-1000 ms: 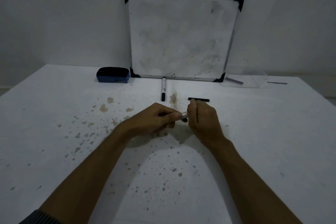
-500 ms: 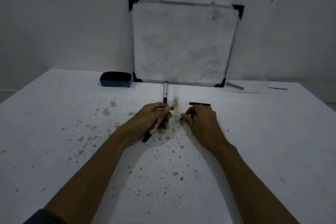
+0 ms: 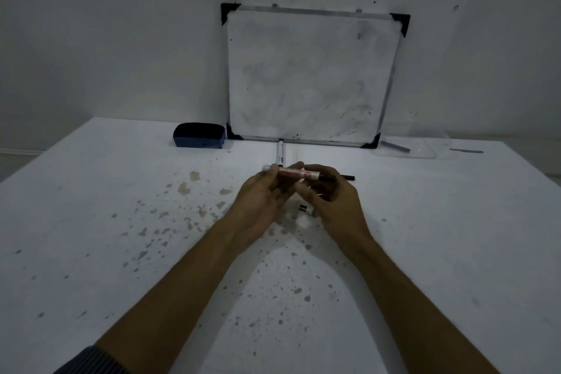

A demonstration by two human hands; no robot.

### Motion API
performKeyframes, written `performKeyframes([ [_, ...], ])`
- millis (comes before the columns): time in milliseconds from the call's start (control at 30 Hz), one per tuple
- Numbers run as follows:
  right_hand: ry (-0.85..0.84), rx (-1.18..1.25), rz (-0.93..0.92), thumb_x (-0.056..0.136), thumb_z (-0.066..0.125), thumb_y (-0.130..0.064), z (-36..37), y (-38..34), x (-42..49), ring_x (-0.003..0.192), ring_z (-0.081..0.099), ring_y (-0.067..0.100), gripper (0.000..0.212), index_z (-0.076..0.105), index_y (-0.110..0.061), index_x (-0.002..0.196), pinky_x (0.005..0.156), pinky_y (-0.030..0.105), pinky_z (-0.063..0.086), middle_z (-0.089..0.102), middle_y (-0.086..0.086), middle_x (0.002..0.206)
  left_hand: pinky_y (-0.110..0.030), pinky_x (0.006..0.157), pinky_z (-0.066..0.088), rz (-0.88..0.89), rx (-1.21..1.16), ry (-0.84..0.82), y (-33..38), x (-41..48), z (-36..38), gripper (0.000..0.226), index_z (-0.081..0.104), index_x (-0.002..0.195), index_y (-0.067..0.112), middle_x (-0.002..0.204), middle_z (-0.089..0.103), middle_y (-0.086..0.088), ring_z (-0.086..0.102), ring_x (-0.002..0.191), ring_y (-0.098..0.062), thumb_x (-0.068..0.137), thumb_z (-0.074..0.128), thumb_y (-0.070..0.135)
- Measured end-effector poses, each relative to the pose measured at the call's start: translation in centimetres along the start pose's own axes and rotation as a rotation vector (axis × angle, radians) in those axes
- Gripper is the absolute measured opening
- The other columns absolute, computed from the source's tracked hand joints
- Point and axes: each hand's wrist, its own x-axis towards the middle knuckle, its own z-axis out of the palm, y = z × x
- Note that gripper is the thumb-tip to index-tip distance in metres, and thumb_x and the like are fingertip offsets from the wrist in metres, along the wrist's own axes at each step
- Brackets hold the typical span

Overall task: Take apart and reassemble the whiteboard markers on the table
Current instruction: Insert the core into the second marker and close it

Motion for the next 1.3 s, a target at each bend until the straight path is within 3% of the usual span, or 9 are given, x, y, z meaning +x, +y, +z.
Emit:
performKeyframes([
  [67, 0.111, 0.142, 0.063, 0.092, 0.073, -0.024, 0.3, 0.0, 0.0, 0.096, 0.073, 0.006, 0.028, 0.07, -0.017, 0.119, 0.081, 0.018, 0.056, 0.077, -0.006, 0.104, -0.034, 0.102, 0.055, -0.018, 0.011, -0.005, -0.7, -0.1, 0.5, 0.04, 0.06, 0.131, -0.008, 0.128, 0.071, -0.019, 0.068, 0.12, -0.028, 0.109, 0.047, 0.023],
  [133, 0.152, 0.206, 0.112, 0.098, 0.066, -0.028, 0.1, 0.2, 0.3, 0.078, 0.068, 0.004, 0.022, 0.071, -0.018, 0.117, 0.073, 0.017, 0.053, 0.076, -0.008, 0.093, -0.033, 0.099, 0.056, -0.029, 0.061, -0.017, -1.0, -0.2, 0.5, 0.035, 0.064, 0.129, -0.003, 0.124, 0.072, -0.017, 0.071, 0.112, -0.025, 0.106, 0.053, 0.021],
  [300, 0.203, 0.089, 0.108, 0.102, 0.056, -0.039, -0.5, 0.2, 0.8, 0.064, 0.05, 0.009, 0.029, 0.071, -0.015, 0.1, 0.058, 0.026, 0.045, 0.067, -0.005, 0.077, -0.03, 0.082, 0.062, -0.1, 0.144, 0.041, -1.3, -0.2, 0.7, 0.035, 0.068, 0.12, -0.003, 0.104, 0.072, -0.018, 0.073, 0.086, -0.019, 0.102, 0.06, 0.026],
  [467, 0.261, -0.084, -0.06, 0.106, 0.048, -0.037, -0.4, -0.5, 0.7, 0.065, 0.057, 0.005, 0.029, 0.063, -0.013, 0.101, 0.062, 0.022, 0.05, 0.068, -0.003, 0.081, -0.033, 0.076, 0.065, -0.299, -0.178, 0.079, -1.2, -0.2, 1.0, 0.055, 0.061, 0.124, -0.01, 0.106, 0.077, -0.025, 0.079, 0.091, -0.031, 0.11, 0.039, 0.039],
  [633, 0.084, -0.38, -0.16, 0.106, 0.05, -0.03, 0.4, -0.2, 0.0, 0.058, 0.063, 0.0, 0.021, 0.061, -0.013, 0.111, 0.049, 0.012, 0.046, 0.065, -0.014, 0.08, -0.034, 0.09, 0.062, -0.332, -0.213, 0.0, -0.9, -0.3, 0.6, 0.049, 0.064, 0.122, -0.009, 0.119, 0.073, -0.023, 0.077, 0.101, -0.027, 0.111, 0.039, 0.031],
  [800, 0.18, -0.251, -0.123, 0.106, 0.048, -0.035, 0.0, -0.3, 0.4, 0.074, 0.066, 0.016, 0.026, 0.062, -0.015, 0.111, 0.064, 0.024, 0.054, 0.07, -0.002, 0.089, -0.032, 0.083, 0.064, -0.319, -0.203, -0.031, -0.6, -0.6, 0.8, 0.036, 0.069, 0.113, -0.011, 0.119, 0.073, -0.025, 0.077, 0.101, -0.029, 0.109, 0.047, 0.017],
  [933, 0.263, -0.212, -0.074, 0.106, 0.047, -0.039, -0.4, 0.2, 0.6, 0.074, 0.064, 0.012, 0.027, 0.062, -0.017, 0.105, 0.066, 0.024, 0.052, 0.067, -0.002, 0.085, -0.028, 0.082, 0.064, -0.289, -0.114, -0.032, -0.4, -0.5, 0.6, 0.028, 0.069, 0.114, -0.006, 0.114, 0.076, -0.022, 0.078, 0.097, -0.023, 0.107, 0.05, 0.012],
  [1133, 0.321, 0.112, 0.149, 0.102, 0.058, -0.038, -2.0, 0.7, 1.5, 0.054, 0.042, 0.009, 0.032, 0.071, -0.009, 0.097, 0.049, 0.026, 0.037, 0.066, -0.003, 0.08, -0.027, 0.085, 0.063, -0.211, 0.096, -0.062, 0.1, -0.1, -0.2, 0.027, 0.065, 0.125, -0.009, 0.116, 0.075, -0.023, 0.077, 0.098, -0.024, 0.103, 0.054, 0.004],
  [1300, 0.319, 0.209, 0.273, 0.097, 0.066, -0.036, -3.3, 0.5, 1.8, 0.078, 0.06, 0.015, 0.026, 0.079, -0.014, 0.094, 0.069, 0.031, 0.052, 0.072, 0.002, 0.089, -0.028, 0.086, 0.063, -0.121, 0.319, -0.075, 1.1, 0.2, -1.2, 0.027, 0.068, 0.125, 0.001, 0.116, 0.077, -0.017, 0.076, 0.103, -0.025, 0.1, 0.057, 0.0],
])
